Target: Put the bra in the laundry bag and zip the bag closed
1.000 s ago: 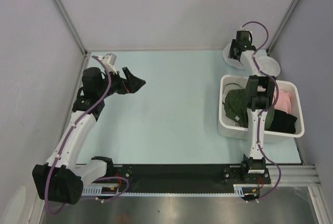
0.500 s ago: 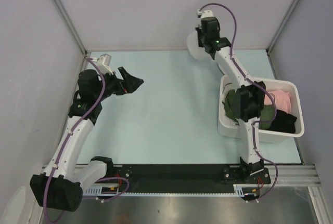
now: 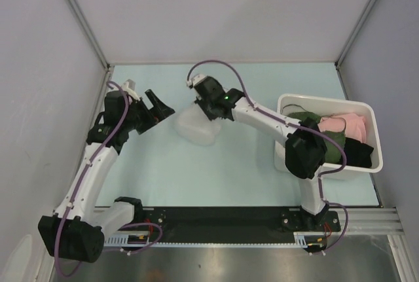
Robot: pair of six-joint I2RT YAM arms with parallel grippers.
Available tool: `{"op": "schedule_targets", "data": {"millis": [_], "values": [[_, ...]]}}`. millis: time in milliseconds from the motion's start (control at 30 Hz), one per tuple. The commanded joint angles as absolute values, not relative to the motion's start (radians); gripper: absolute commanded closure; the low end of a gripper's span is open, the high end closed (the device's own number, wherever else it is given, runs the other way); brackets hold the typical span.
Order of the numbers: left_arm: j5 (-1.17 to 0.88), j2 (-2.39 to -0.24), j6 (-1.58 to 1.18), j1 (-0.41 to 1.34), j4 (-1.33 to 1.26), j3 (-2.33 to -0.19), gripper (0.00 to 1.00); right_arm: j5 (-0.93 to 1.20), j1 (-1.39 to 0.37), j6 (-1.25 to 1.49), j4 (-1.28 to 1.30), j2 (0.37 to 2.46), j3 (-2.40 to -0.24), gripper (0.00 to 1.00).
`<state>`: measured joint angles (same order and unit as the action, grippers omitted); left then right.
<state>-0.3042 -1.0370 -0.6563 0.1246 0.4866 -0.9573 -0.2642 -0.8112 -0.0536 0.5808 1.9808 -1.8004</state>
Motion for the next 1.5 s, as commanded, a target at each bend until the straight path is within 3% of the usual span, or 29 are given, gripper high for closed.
{"op": "schedule_targets", "data": {"millis": [0,133,200,367,467,533,667,867,1067,1133,1300,1467], "values": [[-0.16,-0.936,-0.784,0.117,0.751,-1.081,0.0,-0.23,-0.916,0.033,0.794,1.93,-1.792,1.0],[-0.167,-0.874,-0.842,0.117,0.75,-1.1,0.01,-0.112,-0.942,0.078,0.785,1.845,-1.708,0.98],[-0.204,-0.893,-0.844,0.115,0.739,-1.091,0.01,-0.02,-0.939,0.097,0.787,1.815,-1.691,0.76],[-0.34,-0.971,-0.81,0.118,0.726,-1.077,0.04,0.306,-0.907,0.129,0.761,1.723,-1.613,0.42],[-0.356,-0.986,-0.801,0.136,0.713,-1.04,0.04,0.392,-0.788,0.256,0.72,1.659,-1.568,0.24],[-0.357,-1.026,-0.767,0.184,0.729,-1.035,0.05,0.405,-0.694,0.333,0.704,1.623,-1.56,0.19],[-0.258,-1.057,-0.79,0.329,0.752,-1.028,0.06,0.2,-0.497,0.485,0.747,1.513,-1.578,0.01],[-0.15,-1.078,-0.79,0.474,0.768,-1.066,0.07,-0.375,-0.329,0.626,0.971,1.442,-1.533,0.0],[-0.137,-1.097,-0.773,0.505,0.814,-1.039,0.04,-0.301,-0.111,0.566,0.922,1.427,-1.33,0.0],[-0.137,-1.117,-0.772,0.503,0.831,-1.029,0.01,-0.288,-0.092,0.534,0.885,1.431,-1.283,0.02],[-0.138,-1.173,-0.75,0.505,0.833,-1.037,0.01,-0.222,-0.098,0.44,0.672,1.411,-1.116,0.24],[-0.158,-1.268,-0.704,0.505,0.807,-1.043,0.01,-0.247,-0.118,0.396,0.551,1.462,-1.065,0.22]]}}
